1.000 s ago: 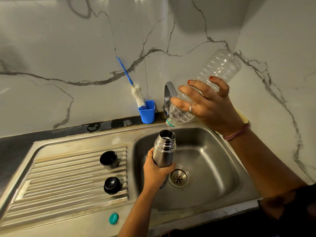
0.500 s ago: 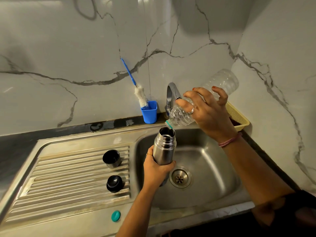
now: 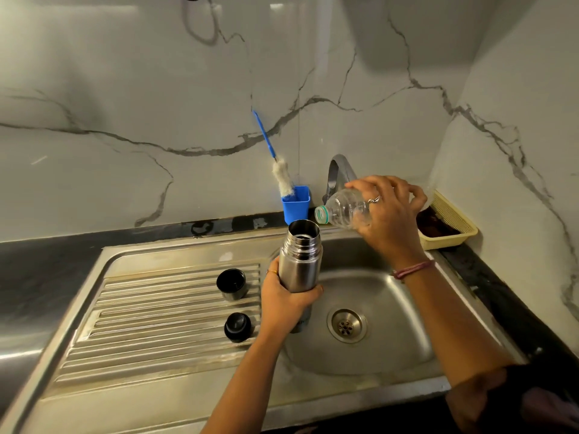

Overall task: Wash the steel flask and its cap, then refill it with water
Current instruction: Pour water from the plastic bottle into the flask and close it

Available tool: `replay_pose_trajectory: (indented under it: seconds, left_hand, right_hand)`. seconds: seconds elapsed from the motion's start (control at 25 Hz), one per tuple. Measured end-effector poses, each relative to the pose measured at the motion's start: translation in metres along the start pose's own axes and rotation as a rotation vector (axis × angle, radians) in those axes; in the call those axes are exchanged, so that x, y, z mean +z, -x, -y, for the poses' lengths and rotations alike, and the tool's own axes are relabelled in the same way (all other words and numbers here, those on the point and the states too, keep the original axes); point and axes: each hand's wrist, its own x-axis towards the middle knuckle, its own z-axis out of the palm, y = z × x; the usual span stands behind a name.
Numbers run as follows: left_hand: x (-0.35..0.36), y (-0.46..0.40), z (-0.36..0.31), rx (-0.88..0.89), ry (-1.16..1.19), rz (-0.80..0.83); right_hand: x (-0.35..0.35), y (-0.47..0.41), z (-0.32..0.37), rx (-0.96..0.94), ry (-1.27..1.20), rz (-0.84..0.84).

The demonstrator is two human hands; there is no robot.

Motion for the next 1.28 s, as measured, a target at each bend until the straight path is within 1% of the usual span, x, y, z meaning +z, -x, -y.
replay_pose_trajectory:
  seconds: [0.44,0.56,0.76,0.88,1.08,1.28]
  left_hand:
    - [-0.098,-0.018,-0.028,0.05,-0.017,-0.076]
    - [-0.126,-0.023,-0.031,0.039,-0.018,-0.088]
    - [-0.169,-0.033,-0.022,0.004,-0.01,-0.15]
    - [-0.185,-0.039,-0.01,-0.019,-0.006,-0.153]
    - [-0.193,-0.047,0.016,-0.064,0.015,-0.163]
    - [-0.196,-0.055,0.04,-0.11,0.017,-0.172]
  right_hand:
    - [0.017,-0.01,0.088,0.303,-0.357,0.259]
    - [0.025,-0.011,0.11,0.385,-0.475,0.334]
    - [0.038,-0.002,0.135,0.418,-0.606,0.35]
    - [0.053,0.006,0.143,0.44,-0.66,0.377]
    - [0.077,0.02,0.146,0.482,-0.705,0.405]
    - [0.079,0.026,0.146,0.498,-0.755,0.428]
